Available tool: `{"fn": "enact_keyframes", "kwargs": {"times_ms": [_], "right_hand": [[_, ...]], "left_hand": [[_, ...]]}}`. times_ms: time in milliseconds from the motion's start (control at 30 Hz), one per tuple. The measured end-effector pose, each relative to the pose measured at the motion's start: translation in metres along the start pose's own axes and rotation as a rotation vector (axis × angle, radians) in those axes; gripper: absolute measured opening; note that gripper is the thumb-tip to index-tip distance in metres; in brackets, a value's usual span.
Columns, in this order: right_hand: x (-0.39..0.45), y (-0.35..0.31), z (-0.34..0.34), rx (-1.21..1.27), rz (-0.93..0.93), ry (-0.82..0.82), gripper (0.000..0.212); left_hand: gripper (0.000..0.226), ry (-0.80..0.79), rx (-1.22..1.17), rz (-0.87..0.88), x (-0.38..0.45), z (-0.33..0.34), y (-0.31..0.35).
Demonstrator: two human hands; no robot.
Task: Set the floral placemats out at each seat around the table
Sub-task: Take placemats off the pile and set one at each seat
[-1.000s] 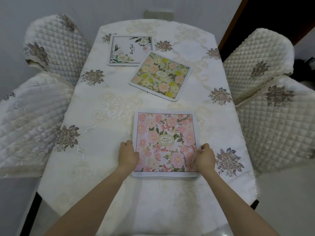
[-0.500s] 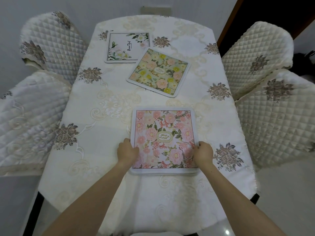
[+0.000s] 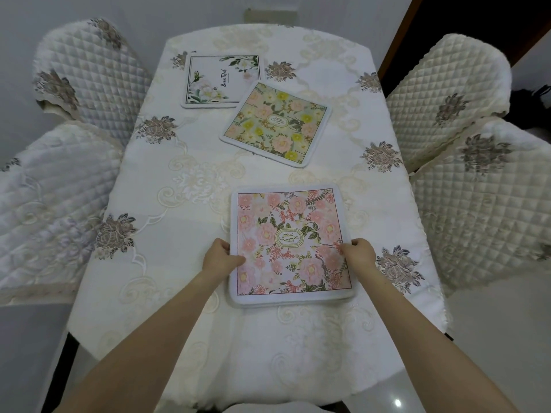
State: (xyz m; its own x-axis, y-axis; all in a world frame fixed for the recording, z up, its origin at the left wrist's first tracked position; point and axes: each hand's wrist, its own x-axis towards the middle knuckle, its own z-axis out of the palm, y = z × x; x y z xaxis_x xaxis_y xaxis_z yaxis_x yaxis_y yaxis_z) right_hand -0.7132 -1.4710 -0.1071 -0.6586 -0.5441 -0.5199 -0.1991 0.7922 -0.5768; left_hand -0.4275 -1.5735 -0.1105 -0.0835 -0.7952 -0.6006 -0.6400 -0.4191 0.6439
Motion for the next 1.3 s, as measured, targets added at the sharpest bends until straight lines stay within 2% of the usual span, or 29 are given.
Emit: {"fn": "enact_keyframes", "kwargs": {"times_ms": [133, 300, 400, 433, 500, 667, 833, 967, 1100, 1233, 1300], "right_hand": [[0.000, 0.006, 0.001, -0.039, 0.045, -0.012, 0.017], [-0.002, 0.005, 0.003, -0.034, -0.002, 0.012, 0.007], [0.000, 0.008, 0.004, -0.013, -0.018, 0.040, 0.021], [0.001, 0.008, 0.004, 0.000, -0.028, 0.050, 0.021], [0.004, 0.007, 0.004, 0.055, -0.035, 0.044, 0.009], [0.009, 0.005, 0.001, 0.145, -0.030, -0.002, 0.024], [0.009, 0.007, -0.006, 0.199, -0.032, 0.051, 0.026], [0.014, 0.011, -0.008, 0.136, -0.023, 0.006, 0.026], [0.016, 0.008, -0.009, 0.034, -0.013, -0.027, 0.027], [0.006, 0.006, -0.013, -0.198, -0.197, 0.119, 0.033], [-0.002, 0.000, -0.013, -0.177, -0.286, 0.142, 0.037]], "left_hand": [[0.039, -0.004, 0.048, 0.009, -0.002, 0.006, 0.001], [0.032, 0.093, 0.093, 0.065, -0.003, 0.015, 0.002], [0.033, 0.137, 0.020, 0.020, 0.001, 0.018, 0.003], [0.032, 0.147, -0.007, 0.001, 0.003, 0.018, 0.003], [0.032, 0.146, -0.038, -0.013, 0.006, 0.017, 0.003], [0.032, 0.168, -0.134, -0.009, 0.003, 0.018, 0.004], [0.030, 0.159, -0.252, -0.016, -0.005, 0.026, 0.008], [0.033, 0.191, -0.227, -0.047, -0.005, 0.032, 0.008], [0.032, 0.194, -0.094, -0.030, -0.003, 0.032, 0.008], [0.040, 0.288, 0.072, 0.072, -0.008, 0.031, 0.015], [0.039, 0.295, 0.075, 0.156, -0.013, 0.030, 0.022]]}}
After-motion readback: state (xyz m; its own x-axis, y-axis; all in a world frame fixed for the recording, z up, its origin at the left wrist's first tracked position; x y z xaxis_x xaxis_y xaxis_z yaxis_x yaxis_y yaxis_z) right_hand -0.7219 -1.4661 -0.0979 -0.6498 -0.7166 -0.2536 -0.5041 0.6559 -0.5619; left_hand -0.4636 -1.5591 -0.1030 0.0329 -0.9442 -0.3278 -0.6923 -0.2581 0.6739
